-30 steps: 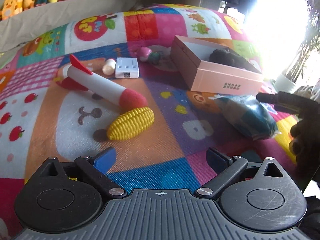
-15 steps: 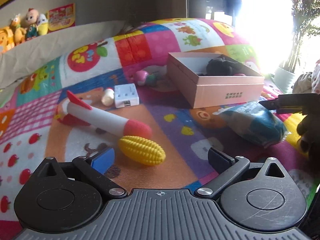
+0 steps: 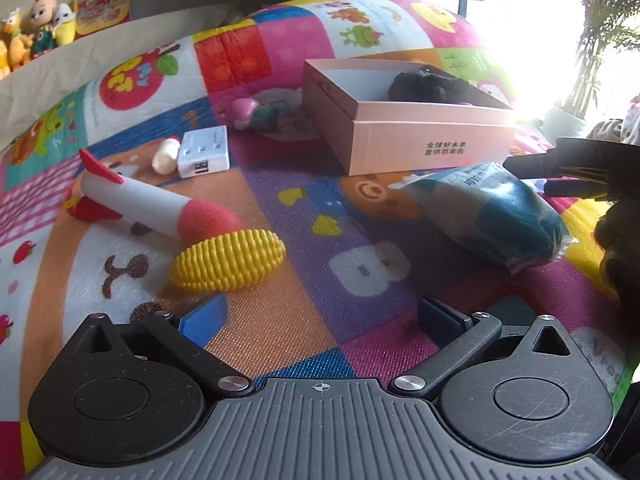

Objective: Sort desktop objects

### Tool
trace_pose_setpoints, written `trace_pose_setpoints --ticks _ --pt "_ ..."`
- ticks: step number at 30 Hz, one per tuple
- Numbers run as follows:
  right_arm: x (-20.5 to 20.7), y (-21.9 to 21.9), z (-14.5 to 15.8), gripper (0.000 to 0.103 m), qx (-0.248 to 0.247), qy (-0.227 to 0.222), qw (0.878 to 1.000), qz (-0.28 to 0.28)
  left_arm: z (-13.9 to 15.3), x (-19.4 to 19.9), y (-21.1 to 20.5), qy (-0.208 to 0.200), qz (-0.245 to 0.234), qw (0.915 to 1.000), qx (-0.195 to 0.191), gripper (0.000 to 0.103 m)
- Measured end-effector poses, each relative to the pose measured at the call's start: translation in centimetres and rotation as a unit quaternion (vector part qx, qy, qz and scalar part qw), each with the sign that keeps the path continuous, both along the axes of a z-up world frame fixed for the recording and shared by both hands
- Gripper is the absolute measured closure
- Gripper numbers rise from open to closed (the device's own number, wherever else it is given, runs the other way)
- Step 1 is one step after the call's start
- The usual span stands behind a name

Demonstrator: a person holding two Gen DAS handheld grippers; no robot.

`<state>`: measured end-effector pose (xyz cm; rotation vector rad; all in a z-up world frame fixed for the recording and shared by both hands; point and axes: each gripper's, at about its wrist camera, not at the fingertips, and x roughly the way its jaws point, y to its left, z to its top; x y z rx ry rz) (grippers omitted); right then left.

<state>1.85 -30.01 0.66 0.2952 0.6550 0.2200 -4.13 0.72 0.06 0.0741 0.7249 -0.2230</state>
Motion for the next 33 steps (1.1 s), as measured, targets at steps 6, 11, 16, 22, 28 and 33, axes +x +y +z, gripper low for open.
trace_pose_setpoints --ticks 6,11,16,22,28,33 --pt "-0.2 -0.5 -0.1 0.0 0.024 -0.006 1.0 -0.006 0.4 0.5 -0.4 0.027 0.021 0.9994 0.011 0.0" --pt "0.0 -0.1 0.0 0.0 0.002 -0.001 1.0 -0.001 1.3 -0.7 0.3 0.013 0.048 0.9986 -0.017 0.0" --pt "0.0 0.3 0.0 0.0 -0.014 0.001 1.0 0.001 2.2 -0.8 1.9 -0.046 0.136 0.9895 0.013 0.0" --pt "0.0 0.4 0.0 0.0 -0.017 0.002 1.0 0.004 1.3 2.6 3.3 -0.015 0.139 0.9901 0.007 0.028" --pt "-1.1 2.3 1.1 0.0 -0.062 -0.014 0.997 0.041 1.0 2.5 2.6 -0.025 0.112 0.9933 0.012 0.042" --pt "-2.8 5.9 2.8 0.0 -0.084 -0.034 0.989 0.119 1.0 1.1 2.5 -0.031 0.093 0.9951 0.01 0.057"
